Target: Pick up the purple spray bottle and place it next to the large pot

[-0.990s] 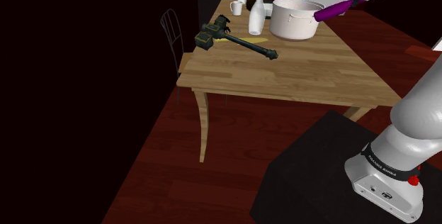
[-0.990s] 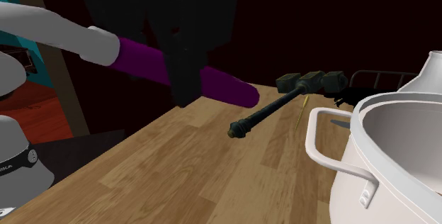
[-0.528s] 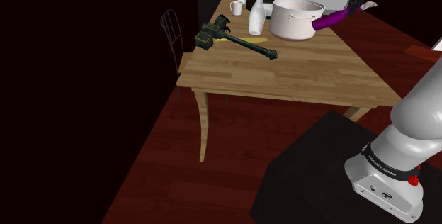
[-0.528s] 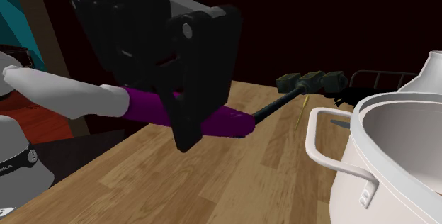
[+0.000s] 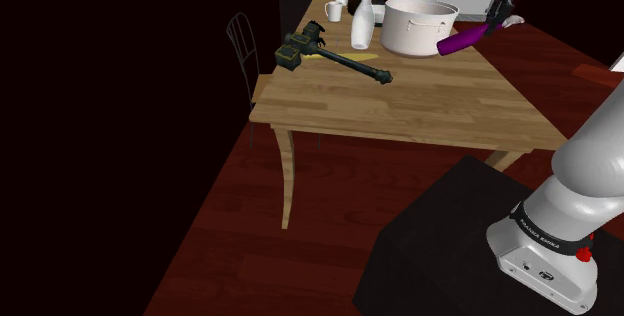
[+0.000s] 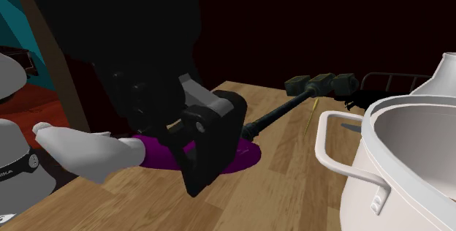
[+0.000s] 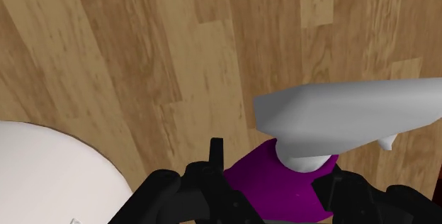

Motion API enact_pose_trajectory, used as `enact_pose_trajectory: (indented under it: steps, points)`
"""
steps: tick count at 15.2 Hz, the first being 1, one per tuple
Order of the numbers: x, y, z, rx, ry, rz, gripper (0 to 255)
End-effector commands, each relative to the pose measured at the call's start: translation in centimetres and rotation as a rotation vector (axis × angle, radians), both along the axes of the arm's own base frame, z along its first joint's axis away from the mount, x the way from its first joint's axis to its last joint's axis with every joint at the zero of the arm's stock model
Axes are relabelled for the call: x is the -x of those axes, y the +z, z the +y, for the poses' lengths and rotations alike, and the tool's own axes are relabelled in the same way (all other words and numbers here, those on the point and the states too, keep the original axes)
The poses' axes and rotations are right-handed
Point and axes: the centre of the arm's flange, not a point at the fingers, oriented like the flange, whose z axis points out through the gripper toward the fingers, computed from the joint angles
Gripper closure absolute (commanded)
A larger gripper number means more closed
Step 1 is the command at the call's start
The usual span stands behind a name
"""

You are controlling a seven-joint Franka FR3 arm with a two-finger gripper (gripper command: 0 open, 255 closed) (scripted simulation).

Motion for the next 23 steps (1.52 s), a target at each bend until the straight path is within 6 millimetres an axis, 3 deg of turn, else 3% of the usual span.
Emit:
enact_pose_trajectory:
  steps: [1, 23]
  points:
    - [0.0, -1.1, 0.0, 0.000, 0.000, 0.000, 255]
    - [0.0, -12.7, 0.0, 0.000, 0.000, 0.000, 255]
